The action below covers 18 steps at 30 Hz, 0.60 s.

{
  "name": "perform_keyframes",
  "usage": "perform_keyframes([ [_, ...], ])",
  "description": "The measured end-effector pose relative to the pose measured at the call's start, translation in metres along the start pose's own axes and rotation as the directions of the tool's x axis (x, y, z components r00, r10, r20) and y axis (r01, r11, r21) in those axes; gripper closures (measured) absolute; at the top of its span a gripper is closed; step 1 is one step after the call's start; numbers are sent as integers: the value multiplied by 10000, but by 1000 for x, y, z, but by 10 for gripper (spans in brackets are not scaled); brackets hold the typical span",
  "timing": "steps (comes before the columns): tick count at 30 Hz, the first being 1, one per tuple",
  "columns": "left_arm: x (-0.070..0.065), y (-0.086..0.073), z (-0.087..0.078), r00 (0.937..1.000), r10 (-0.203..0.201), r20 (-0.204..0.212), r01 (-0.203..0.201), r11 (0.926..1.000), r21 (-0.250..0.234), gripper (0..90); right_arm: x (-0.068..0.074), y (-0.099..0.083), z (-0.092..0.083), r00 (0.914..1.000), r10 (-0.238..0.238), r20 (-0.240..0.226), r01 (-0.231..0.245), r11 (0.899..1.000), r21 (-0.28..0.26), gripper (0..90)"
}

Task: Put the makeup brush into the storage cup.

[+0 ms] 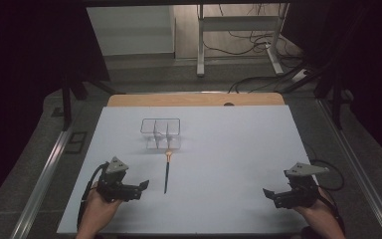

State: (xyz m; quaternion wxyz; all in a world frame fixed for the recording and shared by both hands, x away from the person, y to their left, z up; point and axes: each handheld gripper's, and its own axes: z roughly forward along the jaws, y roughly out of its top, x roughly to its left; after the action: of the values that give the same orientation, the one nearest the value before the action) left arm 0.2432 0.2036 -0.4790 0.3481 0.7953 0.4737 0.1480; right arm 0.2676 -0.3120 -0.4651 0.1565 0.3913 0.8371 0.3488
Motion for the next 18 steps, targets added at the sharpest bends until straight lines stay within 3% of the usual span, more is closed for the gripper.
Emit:
perform_keyframes([
  [18,-5,16,13,10000,41,64,-44,9984,560,12,0,0,1,10000,-28,16,28,10000,7,0],
])
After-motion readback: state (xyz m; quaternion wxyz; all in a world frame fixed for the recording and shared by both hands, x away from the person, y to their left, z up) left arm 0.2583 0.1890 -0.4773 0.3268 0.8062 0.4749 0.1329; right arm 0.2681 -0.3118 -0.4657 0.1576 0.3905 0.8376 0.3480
